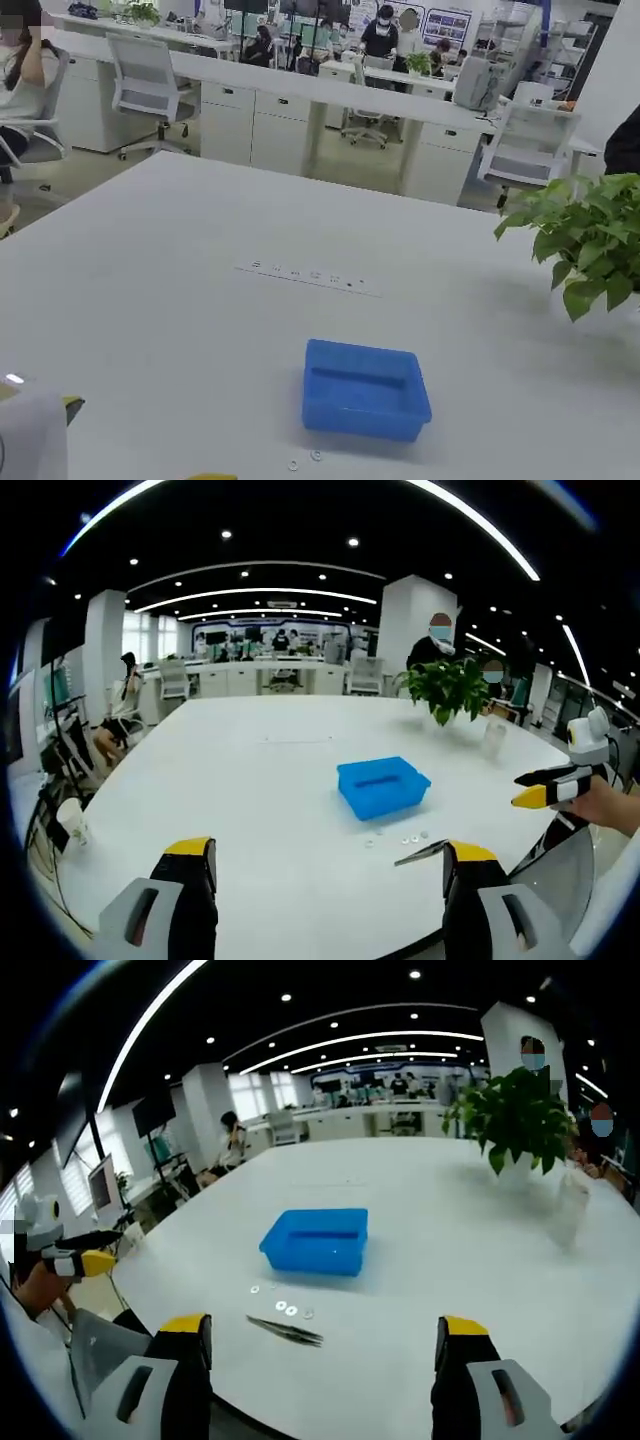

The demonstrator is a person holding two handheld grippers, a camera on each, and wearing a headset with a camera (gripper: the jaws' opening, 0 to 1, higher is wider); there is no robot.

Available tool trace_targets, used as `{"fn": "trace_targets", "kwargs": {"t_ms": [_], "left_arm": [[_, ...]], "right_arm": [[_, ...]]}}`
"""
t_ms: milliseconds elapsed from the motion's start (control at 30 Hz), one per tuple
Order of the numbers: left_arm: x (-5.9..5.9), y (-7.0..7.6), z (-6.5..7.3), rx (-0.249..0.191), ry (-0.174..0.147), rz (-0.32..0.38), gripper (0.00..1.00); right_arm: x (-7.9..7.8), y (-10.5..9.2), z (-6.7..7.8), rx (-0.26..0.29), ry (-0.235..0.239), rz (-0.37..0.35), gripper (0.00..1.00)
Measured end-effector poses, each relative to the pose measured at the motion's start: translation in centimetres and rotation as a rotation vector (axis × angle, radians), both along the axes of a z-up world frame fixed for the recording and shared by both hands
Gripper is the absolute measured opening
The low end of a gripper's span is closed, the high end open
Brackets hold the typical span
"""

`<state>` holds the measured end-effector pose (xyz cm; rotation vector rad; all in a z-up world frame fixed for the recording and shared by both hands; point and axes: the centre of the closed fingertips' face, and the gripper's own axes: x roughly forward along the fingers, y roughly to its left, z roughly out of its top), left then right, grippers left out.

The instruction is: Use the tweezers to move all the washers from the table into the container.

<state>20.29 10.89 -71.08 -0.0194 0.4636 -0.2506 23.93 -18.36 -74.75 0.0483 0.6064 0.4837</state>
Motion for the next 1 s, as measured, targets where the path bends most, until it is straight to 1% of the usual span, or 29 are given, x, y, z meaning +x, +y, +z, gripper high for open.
{"fn": "trace_targets", "kwargs": {"t_ms": [333, 667, 733, 867, 1000], "left_arm": [[-0.02, -0.06, -0.05, 0.003, 0.003, -0.003, 0.95], [-0.01, -0.11, 0.1, 0.002, -0.004, -0.006, 0.94], [-0.03, -0.22, 0.06, 0.0, -0.004, -0.012, 0.93], [-0.09, -0.63, 0.23, -0.005, -0.014, -0.03, 0.93], [-0.1, -1.01, 0.29, 0.01, -0.016, -0.041, 0.92]], "right_arm": [[-0.05, -0.03, 0.02, -0.001, 0.0, 0.001, 0.91], [-0.06, -0.06, 0.07, -0.006, -0.002, 0.003, 0.91], [-0.08, -0.03, 0.09, -0.005, -0.002, 0.004, 0.91], [-0.1, 0.06, 0.05, -0.005, 0.0, 0.007, 0.91], [-0.1, 0.19, -0.12, -0.009, 0.004, 0.013, 0.91]]}}
